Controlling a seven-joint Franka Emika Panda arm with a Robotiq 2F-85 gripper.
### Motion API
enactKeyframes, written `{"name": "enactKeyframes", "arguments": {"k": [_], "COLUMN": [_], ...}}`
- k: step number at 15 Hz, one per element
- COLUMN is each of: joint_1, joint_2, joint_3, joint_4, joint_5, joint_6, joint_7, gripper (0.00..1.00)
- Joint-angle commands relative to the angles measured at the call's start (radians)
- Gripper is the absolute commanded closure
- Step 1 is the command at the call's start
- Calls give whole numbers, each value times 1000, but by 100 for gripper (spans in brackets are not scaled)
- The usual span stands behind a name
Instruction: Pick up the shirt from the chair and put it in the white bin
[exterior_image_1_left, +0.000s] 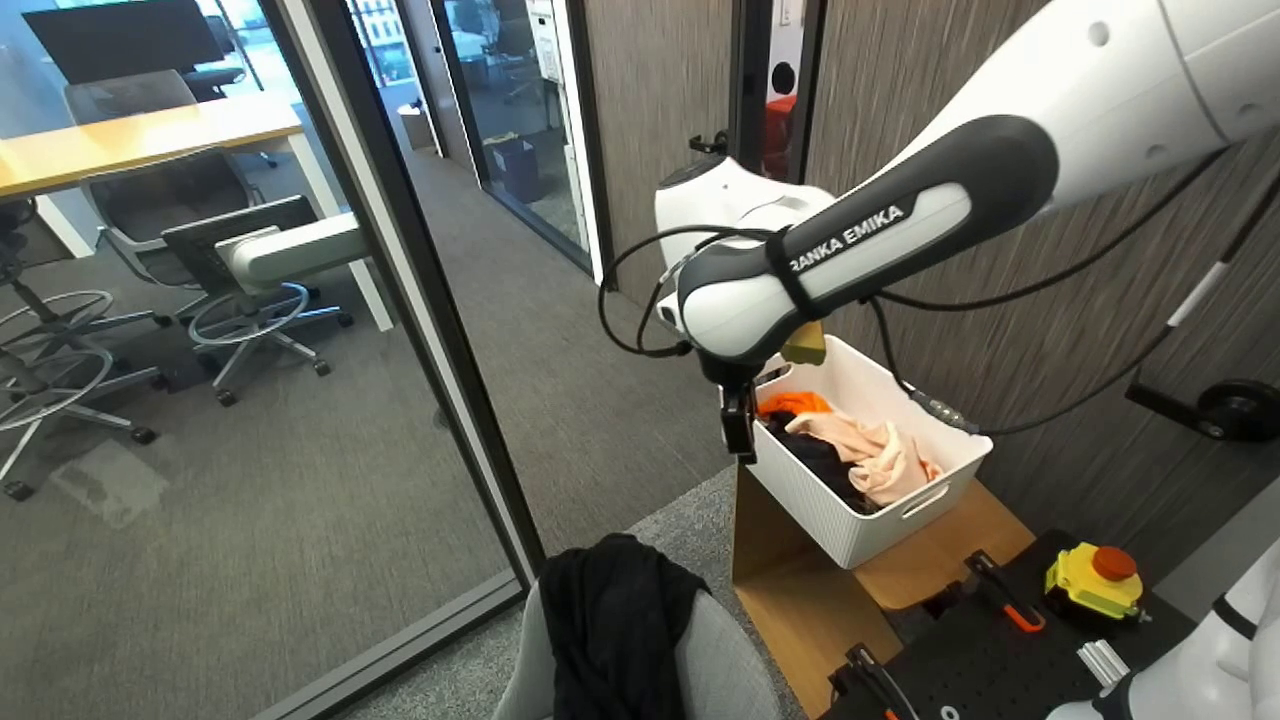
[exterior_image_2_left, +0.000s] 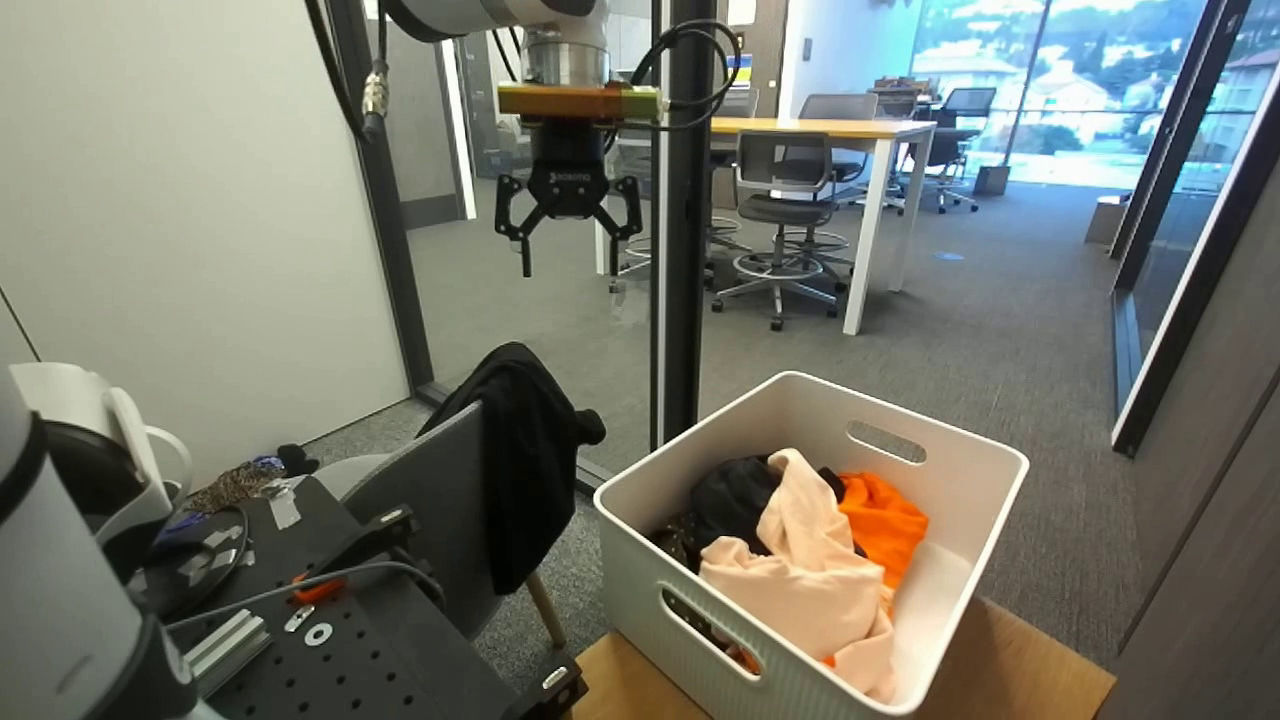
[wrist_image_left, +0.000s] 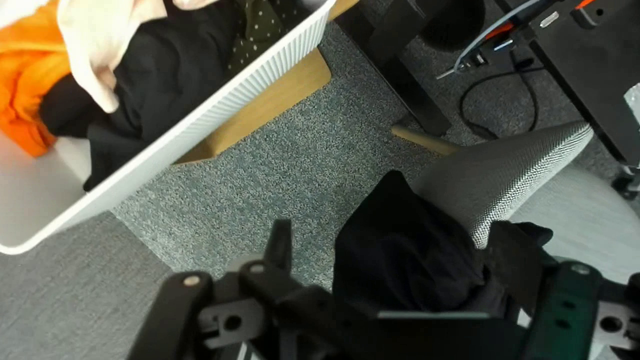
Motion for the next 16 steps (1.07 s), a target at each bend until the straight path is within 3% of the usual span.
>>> {"name": "enactKeyframes", "arguments": {"k": [1, 8, 16], "joint_1": [34, 108, 210], "joint_2": [112, 274, 398], "joint_3": [65, 184, 274], "joint_4": [82, 126, 124], "joint_5": [-49, -143, -270], "joint_6": [48, 146, 230], "joint_7": [-65, -175, -306], "gripper": [0, 0, 0]}}
